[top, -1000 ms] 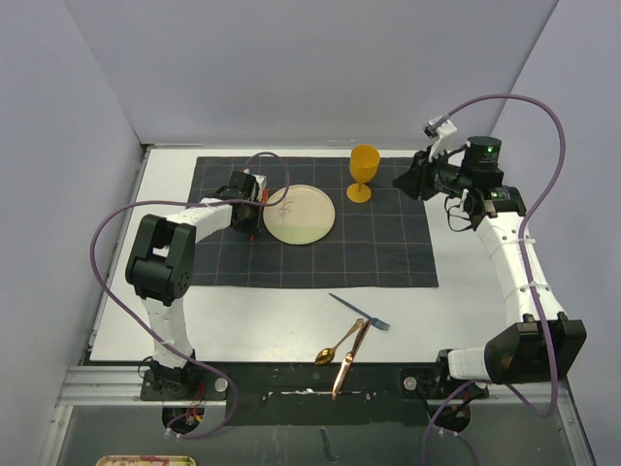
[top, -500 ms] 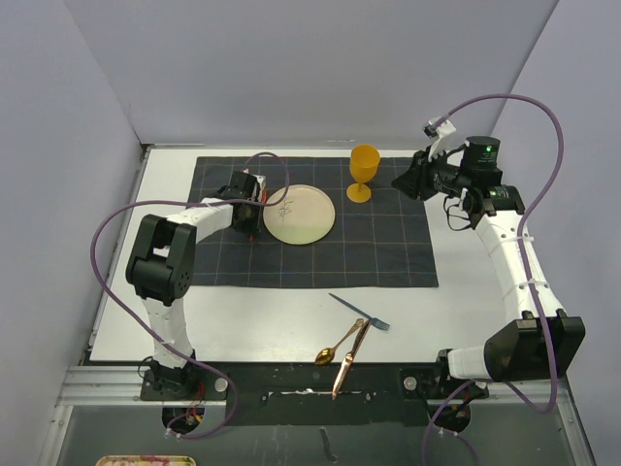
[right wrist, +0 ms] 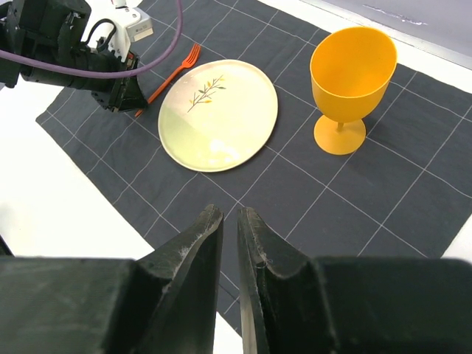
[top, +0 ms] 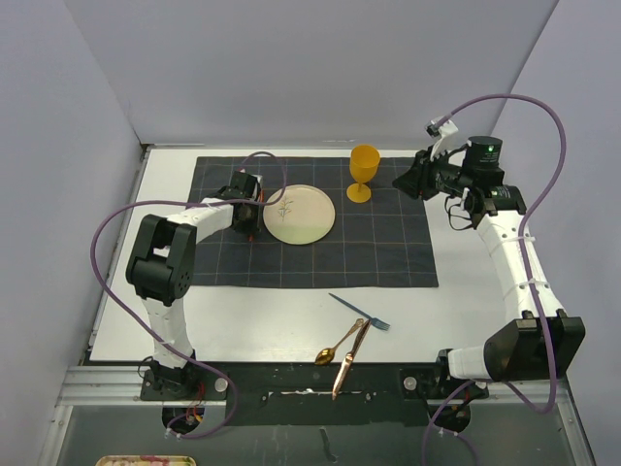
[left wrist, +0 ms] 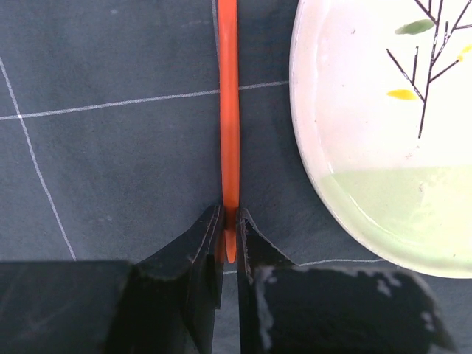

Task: Set the dinner table for one person
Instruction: Place the fork on the napkin.

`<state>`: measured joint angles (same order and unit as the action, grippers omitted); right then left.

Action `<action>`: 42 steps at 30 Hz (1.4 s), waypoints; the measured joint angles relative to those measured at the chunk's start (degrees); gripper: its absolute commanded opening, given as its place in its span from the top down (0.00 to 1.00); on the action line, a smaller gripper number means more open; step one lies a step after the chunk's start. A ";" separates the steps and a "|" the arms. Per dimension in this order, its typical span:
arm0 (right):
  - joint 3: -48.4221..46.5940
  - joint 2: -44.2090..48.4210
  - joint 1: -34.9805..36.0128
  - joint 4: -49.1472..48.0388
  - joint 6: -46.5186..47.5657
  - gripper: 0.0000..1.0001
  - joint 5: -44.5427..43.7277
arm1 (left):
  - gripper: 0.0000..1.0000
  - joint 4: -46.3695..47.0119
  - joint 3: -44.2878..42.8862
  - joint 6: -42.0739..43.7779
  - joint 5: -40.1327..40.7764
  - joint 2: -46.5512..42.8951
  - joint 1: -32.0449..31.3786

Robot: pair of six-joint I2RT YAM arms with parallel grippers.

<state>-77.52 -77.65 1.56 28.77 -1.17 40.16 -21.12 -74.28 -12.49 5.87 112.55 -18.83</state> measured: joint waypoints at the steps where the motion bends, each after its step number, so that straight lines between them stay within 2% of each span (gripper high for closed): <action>1: 0.00 0.00 -0.07 0.00 -0.09 0.84 0.02 | 0.93 -0.02 0.00 -0.28 0.17 0.00 0.00; 28: 0.00 0.00 -0.46 -0.48 -1.05 0.84 1.03 | 0.93 -0.46 -0.02 -3.41 1.75 0.00 -0.33; 42: 0.00 0.00 -0.52 -0.52 -1.07 0.84 1.05 | 0.76 -1.79 -0.50 -3.41 1.33 -0.02 -0.37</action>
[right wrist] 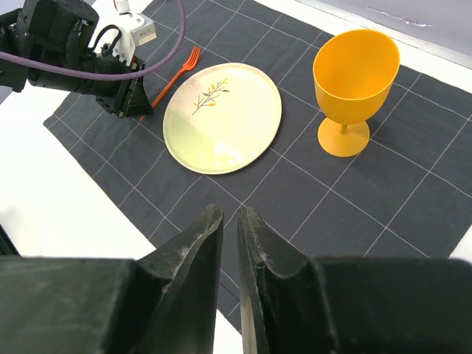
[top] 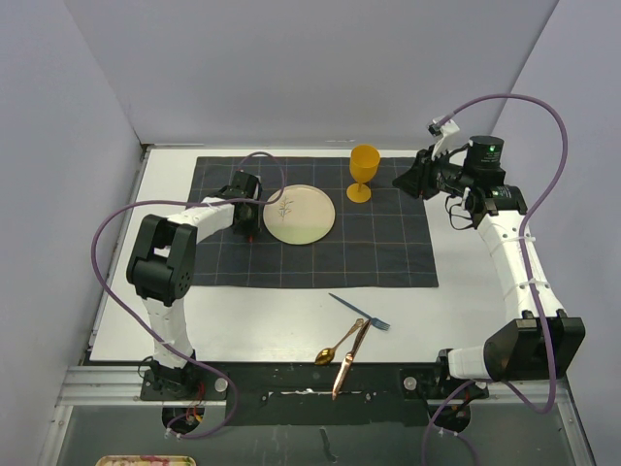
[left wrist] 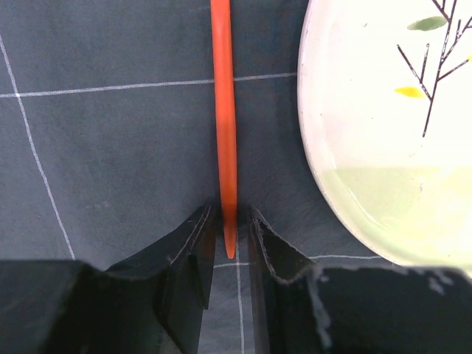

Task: Set the dinner table for one person
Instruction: Place the fork on the napkin.

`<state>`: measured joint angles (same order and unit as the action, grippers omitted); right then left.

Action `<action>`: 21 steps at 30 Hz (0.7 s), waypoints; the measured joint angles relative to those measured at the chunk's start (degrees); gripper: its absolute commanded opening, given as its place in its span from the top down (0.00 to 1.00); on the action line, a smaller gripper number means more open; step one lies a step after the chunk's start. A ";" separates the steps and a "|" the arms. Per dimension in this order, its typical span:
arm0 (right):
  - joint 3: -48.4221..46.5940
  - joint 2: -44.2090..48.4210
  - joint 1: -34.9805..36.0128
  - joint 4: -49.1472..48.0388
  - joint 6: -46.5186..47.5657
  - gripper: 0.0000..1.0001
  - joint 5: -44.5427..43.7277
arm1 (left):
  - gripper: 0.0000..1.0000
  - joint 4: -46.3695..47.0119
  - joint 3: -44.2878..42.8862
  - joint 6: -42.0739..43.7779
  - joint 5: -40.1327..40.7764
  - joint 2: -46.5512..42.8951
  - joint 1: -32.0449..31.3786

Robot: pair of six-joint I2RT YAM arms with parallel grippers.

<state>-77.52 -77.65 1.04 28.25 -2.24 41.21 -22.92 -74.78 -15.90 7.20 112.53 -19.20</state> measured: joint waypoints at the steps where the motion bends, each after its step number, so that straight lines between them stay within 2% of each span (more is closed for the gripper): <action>1: 0.00 0.00 0.00 0.02 0.02 0.84 0.00 | 0.76 -0.26 -0.13 0.00 0.00 0.00 0.00; 10: 0.00 0.00 -0.04 0.00 0.02 0.84 0.11 | 0.73 -0.98 -0.28 0.31 0.00 0.00 0.00; 21: 0.00 0.00 -0.33 -0.55 0.00 0.84 0.44 | 0.62 -1.62 -1.86 2.67 0.07 -0.07 -0.17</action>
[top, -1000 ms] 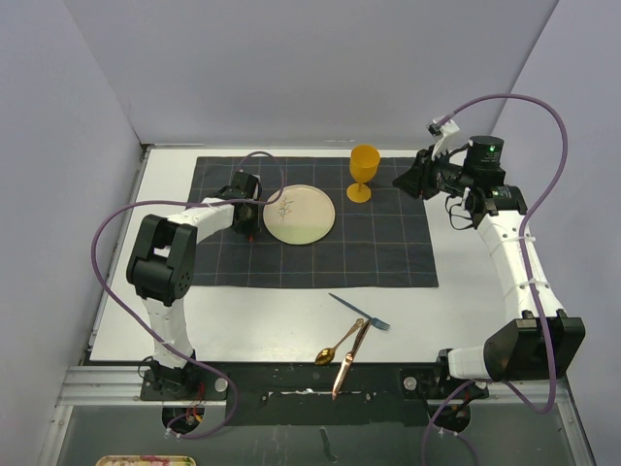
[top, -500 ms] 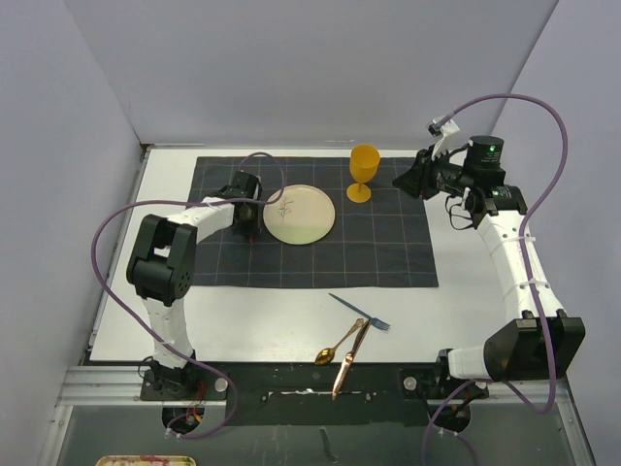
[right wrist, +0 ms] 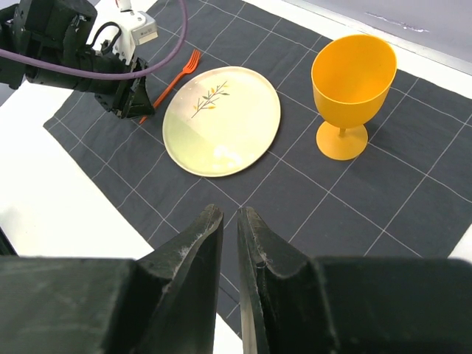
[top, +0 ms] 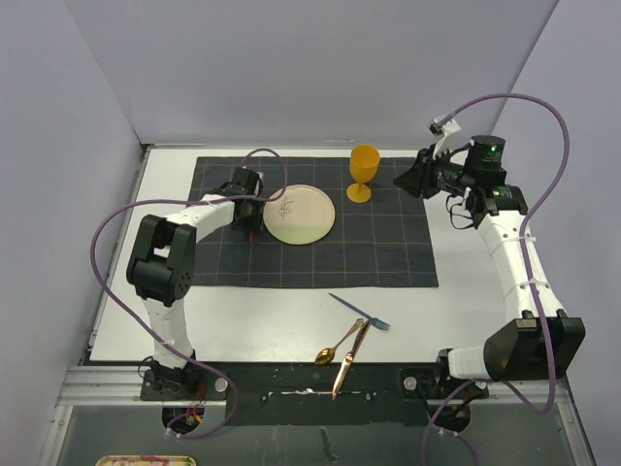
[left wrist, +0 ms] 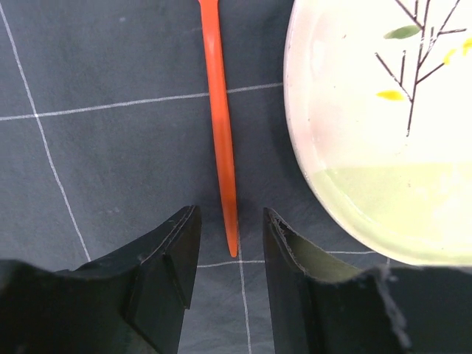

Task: Set the dinner table for one person
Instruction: Place the fork on the napkin, then pick up the fork at the center of the board.

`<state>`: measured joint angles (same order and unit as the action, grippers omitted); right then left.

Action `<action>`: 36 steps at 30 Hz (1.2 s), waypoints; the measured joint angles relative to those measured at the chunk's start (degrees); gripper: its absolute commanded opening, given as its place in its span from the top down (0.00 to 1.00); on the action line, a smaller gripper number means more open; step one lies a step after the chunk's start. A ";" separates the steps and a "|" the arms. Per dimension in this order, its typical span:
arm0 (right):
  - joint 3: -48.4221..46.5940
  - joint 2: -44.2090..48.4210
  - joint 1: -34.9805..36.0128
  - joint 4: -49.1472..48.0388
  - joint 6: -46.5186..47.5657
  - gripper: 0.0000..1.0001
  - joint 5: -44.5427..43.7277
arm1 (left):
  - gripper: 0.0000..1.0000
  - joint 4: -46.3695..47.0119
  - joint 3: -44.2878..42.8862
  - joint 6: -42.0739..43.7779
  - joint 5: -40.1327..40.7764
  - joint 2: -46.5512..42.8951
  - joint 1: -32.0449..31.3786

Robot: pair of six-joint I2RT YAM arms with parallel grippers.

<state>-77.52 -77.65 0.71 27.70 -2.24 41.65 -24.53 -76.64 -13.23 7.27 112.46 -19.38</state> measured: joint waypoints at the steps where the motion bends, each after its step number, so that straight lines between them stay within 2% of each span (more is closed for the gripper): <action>1: 0.00 0.00 0.00 -0.09 -0.02 0.84 0.02 | 0.62 -0.15 -0.26 0.33 0.00 -0.04 -0.04; 10: 0.00 0.00 0.00 -0.24 -0.07 0.84 0.04 | 0.64 -2.14 -0.55 3.45 0.09 -5.31 -0.59; 14: 0.02 0.00 0.00 -0.42 0.55 0.83 -0.11 | 0.68 -1.38 0.20 5.31 -0.52 -12.85 -2.03; 19: 1.05 0.11 0.00 -1.99 2.84 0.84 -1.64 | 0.78 2.75 5.18 7.52 -2.16 -23.28 -7.17; 24: 5.84 1.57 -0.02 -3.32 7.06 0.82 -6.45 | 0.82 8.09 15.02 8.31 -6.19 -26.27 -7.93; 28: 8.39 3.89 -0.31 -3.17 9.35 0.74 -10.67 | 0.82 8.17 21.33 8.59 -10.93 -26.47 -7.39; 36: 8.92 10.36 -1.55 -2.89 10.69 0.76 -10.47 | 0.81 7.58 21.64 11.08 -25.59 -31.74 -7.02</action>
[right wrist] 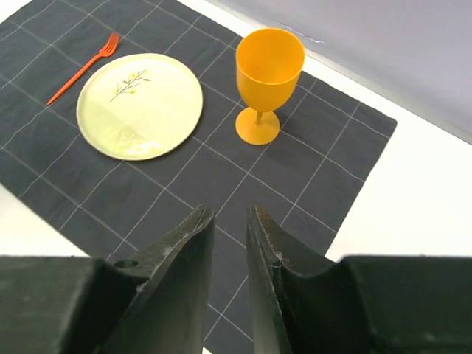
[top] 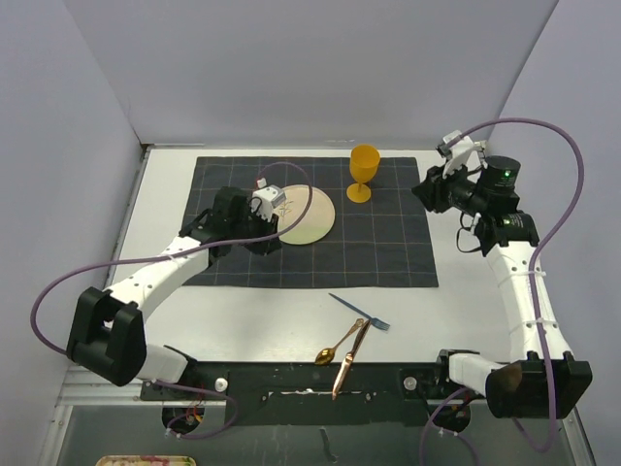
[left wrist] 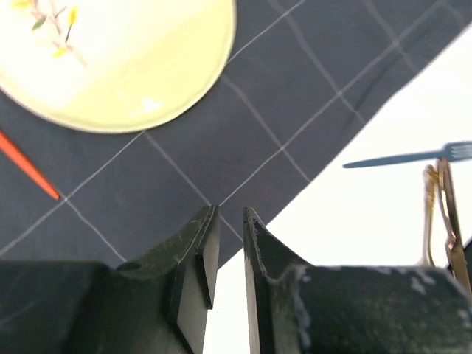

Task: Set the dinner table for one person
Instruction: Pick up the fork at the center of the board.

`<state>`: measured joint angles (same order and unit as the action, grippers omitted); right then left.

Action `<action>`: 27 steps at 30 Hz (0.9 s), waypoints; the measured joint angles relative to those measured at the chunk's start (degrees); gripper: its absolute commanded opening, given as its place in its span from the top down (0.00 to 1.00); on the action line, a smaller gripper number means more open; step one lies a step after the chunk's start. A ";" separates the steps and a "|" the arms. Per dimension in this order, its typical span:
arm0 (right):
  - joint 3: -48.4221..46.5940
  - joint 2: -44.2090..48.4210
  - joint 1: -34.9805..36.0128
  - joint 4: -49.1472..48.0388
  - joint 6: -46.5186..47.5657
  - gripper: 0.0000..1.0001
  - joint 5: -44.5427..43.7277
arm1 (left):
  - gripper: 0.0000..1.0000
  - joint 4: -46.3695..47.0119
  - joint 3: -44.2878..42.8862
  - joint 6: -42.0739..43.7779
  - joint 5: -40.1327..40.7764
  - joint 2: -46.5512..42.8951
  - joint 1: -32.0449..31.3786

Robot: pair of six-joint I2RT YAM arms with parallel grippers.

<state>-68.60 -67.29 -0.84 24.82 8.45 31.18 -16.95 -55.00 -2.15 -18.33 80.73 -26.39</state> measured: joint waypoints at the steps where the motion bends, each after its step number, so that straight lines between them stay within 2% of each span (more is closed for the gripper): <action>1: 0.07 0.48 -0.02 0.44 0.63 0.77 0.83 | 0.81 -0.46 -0.59 0.85 -1.70 -0.48 0.07; 5: 0.59 1.66 -0.20 4.24 4.79 0.80 4.50 | 0.77 -3.67 -2.97 6.47 -7.15 -3.10 0.48; 10: 1.84 2.49 -0.20 12.72 12.50 0.81 8.48 | 0.71 -8.57 -2.97 15.02 -13.57 -10.45 1.97; 15: 2.84 3.50 -1.07 19.45 17.86 0.80 9.27 | 0.71 -13.68 -3.02 25.73 -20.61 -15.98 0.28; 20: 6.75 8.87 -2.86 20.76 17.79 0.76 10.25 | 0.72 -22.91 -6.03 36.81 -23.65 -9.75 -5.31; 24: 5.42 10.40 -2.89 22.34 16.06 0.76 12.26 | 0.69 -30.60 -10.47 43.95 -23.98 -1.31 -10.43; 27: 3.43 9.73 -2.89 23.43 15.04 0.76 13.14 | 0.67 -33.83 -11.04 48.11 -23.91 1.42 -13.46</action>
<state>-65.17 -57.56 -3.73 48.25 23.49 44.31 -50.78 -66.04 45.95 -42.24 82.15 -39.86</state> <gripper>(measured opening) 0.240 0.307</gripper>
